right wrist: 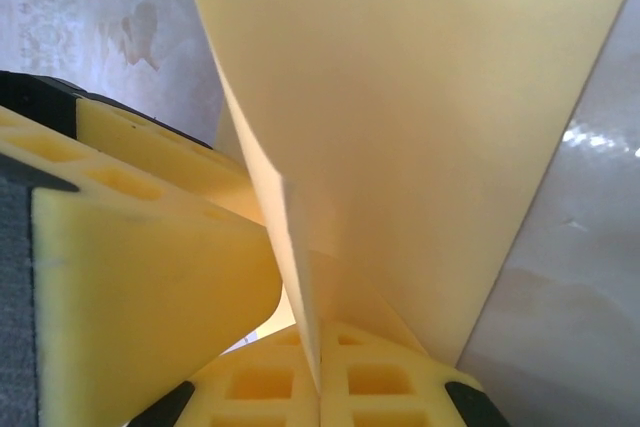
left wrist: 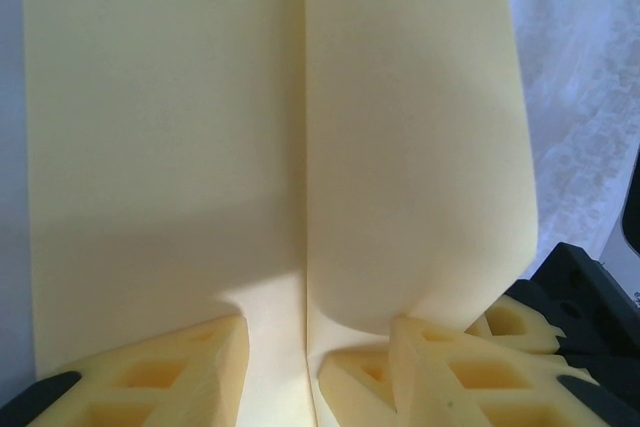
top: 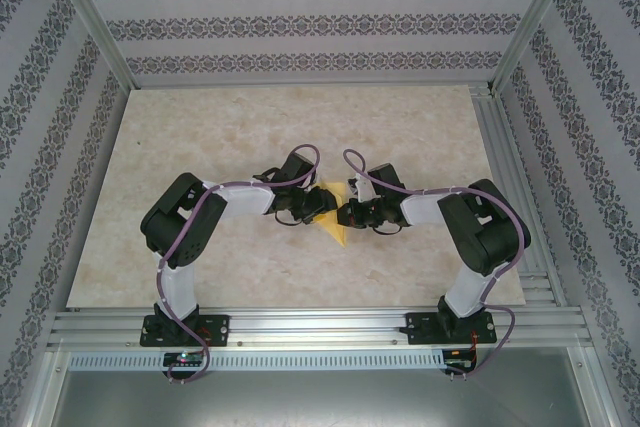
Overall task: Fold a paper plane with a square sheet of paper (fold left side to right side)
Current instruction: Fourth fold the wing at the center of the table.
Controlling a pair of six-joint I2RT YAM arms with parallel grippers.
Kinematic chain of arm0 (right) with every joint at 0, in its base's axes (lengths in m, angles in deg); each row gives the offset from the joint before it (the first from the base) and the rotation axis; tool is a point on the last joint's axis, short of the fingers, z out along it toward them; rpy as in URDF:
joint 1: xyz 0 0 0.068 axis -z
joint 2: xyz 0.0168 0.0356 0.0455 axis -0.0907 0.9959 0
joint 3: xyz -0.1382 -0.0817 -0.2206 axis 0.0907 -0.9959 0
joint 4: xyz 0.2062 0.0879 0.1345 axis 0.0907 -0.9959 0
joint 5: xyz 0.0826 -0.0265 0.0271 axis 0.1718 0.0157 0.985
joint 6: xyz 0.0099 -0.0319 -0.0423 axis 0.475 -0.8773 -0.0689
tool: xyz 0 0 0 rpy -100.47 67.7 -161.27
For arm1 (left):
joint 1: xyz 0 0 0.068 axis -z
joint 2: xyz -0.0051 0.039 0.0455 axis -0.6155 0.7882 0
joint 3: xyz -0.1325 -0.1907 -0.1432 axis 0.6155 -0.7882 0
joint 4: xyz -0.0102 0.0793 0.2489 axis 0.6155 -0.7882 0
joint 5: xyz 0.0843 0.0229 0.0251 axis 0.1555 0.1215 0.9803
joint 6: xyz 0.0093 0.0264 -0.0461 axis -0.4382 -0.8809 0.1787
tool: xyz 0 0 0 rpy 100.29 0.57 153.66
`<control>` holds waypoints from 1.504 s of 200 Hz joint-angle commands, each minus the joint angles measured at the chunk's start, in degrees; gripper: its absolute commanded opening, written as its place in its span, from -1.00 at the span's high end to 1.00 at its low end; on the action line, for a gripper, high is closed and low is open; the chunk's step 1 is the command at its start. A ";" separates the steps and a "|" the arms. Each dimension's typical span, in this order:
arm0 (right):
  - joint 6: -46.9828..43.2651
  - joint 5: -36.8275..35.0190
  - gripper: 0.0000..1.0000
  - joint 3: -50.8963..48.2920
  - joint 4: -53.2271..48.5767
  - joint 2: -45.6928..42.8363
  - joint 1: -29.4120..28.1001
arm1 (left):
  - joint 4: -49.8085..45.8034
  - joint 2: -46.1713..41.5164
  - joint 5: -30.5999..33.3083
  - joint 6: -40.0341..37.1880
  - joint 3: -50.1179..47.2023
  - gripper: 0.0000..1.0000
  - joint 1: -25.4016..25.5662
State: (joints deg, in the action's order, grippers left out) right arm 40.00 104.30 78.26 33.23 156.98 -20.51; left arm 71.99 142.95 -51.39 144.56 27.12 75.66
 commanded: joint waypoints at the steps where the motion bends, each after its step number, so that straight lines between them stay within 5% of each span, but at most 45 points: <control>1: 0.25 -0.06 0.87 -0.50 3.20 1.04 0.67 | -6.75 3.06 3.30 -2.00 0.54 0.10 0.72; 181: 1.97 1.35 0.34 -0.76 4.26 -2.37 1.45 | -14.99 7.48 6.37 -3.07 4.01 0.02 1.24; 301: 4.29 4.15 0.31 -3.31 3.83 -9.70 6.28 | -15.58 8.30 6.75 -3.00 4.53 0.02 1.84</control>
State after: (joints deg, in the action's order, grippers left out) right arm 42.09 106.73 75.29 34.24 148.47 -15.85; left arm 63.44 145.95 -49.22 143.25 33.99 75.96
